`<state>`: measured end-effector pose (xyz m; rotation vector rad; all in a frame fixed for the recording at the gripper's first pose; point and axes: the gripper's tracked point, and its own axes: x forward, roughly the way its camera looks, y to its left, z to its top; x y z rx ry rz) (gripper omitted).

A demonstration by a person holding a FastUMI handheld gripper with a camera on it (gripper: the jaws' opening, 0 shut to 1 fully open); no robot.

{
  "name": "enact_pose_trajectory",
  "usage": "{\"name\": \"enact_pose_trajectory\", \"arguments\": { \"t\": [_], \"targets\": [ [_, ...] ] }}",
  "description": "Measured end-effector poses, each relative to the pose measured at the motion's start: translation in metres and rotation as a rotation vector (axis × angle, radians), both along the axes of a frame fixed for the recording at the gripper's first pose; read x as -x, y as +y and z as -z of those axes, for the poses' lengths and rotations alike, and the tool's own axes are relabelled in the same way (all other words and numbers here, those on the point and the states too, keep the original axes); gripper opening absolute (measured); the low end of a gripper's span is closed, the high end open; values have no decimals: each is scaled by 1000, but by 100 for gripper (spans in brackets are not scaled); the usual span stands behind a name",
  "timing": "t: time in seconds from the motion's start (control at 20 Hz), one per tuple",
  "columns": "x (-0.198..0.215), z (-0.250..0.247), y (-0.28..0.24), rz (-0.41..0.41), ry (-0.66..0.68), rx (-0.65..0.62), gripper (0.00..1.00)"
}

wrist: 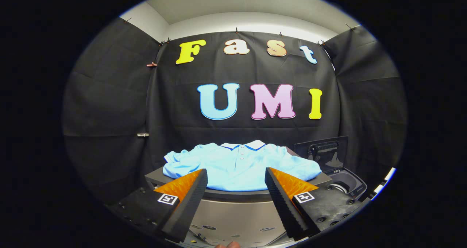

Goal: Put the clothes into the washing machine and then close the washing machine lid.

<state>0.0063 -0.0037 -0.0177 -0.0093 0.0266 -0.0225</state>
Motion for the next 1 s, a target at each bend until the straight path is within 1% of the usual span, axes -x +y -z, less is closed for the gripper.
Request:
{"name": "enact_pose_trajectory", "arguments": {
  "t": [0.15,0.35,0.7,0.9,1.0],
  "targets": [
    [-5,-5,0,-1,-2,-7,99],
    [-25,-22,-2,4,5,-52,99],
    [-85,-53,-23,52,20,-71,99],
    [-125,-57,-26,49,83,-80,99],
    [-145,-52,-29,60,129,-63,99]
  ]
}}
